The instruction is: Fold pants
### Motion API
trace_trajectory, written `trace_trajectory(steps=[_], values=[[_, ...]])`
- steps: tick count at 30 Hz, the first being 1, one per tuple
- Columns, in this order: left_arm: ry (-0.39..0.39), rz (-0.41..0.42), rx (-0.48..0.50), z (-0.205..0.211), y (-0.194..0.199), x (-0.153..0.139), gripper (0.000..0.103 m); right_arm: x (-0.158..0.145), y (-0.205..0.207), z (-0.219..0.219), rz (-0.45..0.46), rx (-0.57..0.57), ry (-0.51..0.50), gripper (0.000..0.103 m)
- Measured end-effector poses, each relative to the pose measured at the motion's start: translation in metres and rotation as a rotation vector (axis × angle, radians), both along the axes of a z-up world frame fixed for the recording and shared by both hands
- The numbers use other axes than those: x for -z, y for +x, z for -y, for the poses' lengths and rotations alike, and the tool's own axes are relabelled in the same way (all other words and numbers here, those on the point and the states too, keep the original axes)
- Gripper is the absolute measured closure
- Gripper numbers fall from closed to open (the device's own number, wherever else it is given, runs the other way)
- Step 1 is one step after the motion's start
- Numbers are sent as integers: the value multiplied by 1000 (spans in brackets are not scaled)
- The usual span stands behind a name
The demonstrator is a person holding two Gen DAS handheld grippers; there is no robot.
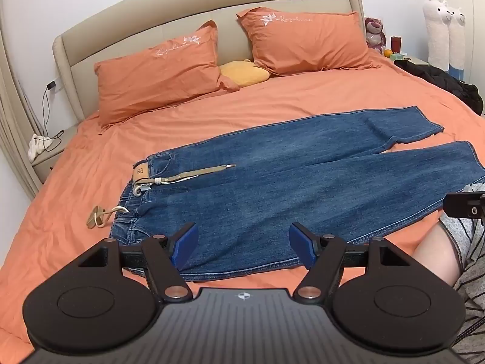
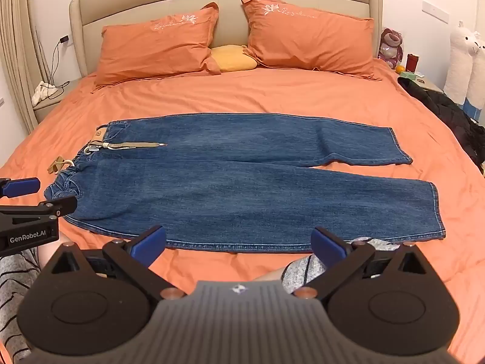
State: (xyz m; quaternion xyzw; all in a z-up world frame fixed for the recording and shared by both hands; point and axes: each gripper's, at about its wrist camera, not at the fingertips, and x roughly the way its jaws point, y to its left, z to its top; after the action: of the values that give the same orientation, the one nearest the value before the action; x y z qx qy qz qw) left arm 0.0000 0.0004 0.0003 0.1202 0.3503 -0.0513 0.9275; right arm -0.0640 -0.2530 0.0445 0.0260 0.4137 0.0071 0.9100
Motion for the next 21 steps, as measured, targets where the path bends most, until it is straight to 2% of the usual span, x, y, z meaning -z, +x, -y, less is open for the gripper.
trace_trajectory(steps=[21], values=[[4,10,18,4,-4,-4,22,-7,-8,11,3,21,-1,5]])
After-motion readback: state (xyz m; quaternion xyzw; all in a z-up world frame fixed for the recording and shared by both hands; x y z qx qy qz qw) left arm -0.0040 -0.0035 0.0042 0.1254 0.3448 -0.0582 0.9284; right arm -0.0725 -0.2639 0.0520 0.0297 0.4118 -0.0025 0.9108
